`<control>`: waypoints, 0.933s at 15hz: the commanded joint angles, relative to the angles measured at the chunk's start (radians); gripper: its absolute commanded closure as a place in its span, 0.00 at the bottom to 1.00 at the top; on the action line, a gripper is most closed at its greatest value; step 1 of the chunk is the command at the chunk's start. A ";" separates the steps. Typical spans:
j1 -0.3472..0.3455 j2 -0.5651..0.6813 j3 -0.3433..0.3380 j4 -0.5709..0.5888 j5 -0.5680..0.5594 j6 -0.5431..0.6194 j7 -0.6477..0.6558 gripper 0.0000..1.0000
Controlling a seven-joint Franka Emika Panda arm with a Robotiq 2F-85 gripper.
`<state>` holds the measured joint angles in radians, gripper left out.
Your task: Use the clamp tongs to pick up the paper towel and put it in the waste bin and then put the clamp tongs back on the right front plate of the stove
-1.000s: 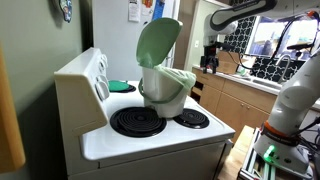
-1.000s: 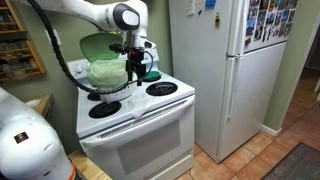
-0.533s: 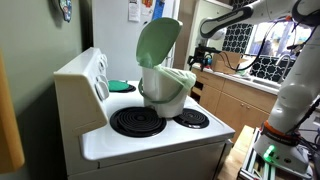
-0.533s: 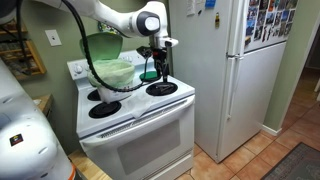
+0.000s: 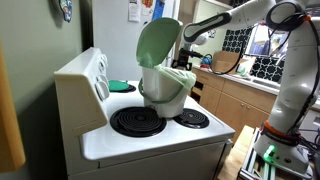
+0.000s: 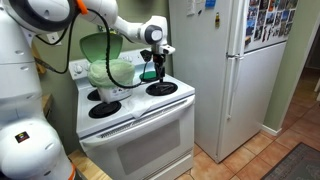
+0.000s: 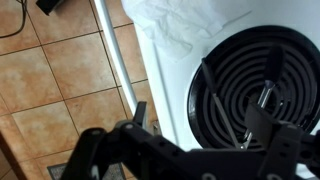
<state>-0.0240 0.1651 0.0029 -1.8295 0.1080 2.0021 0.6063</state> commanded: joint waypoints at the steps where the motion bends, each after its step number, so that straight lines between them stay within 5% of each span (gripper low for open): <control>1: 0.017 0.010 -0.016 0.010 0.003 -0.003 0.000 0.00; 5: 0.013 0.043 -0.020 0.038 0.007 0.019 -0.017 0.00; 9: 0.024 0.133 -0.003 0.073 0.005 0.121 -0.225 0.00; 14: 0.055 0.237 -0.004 0.116 0.016 0.236 -0.225 0.00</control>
<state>0.0151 0.3394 0.0044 -1.7580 0.1156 2.1930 0.3848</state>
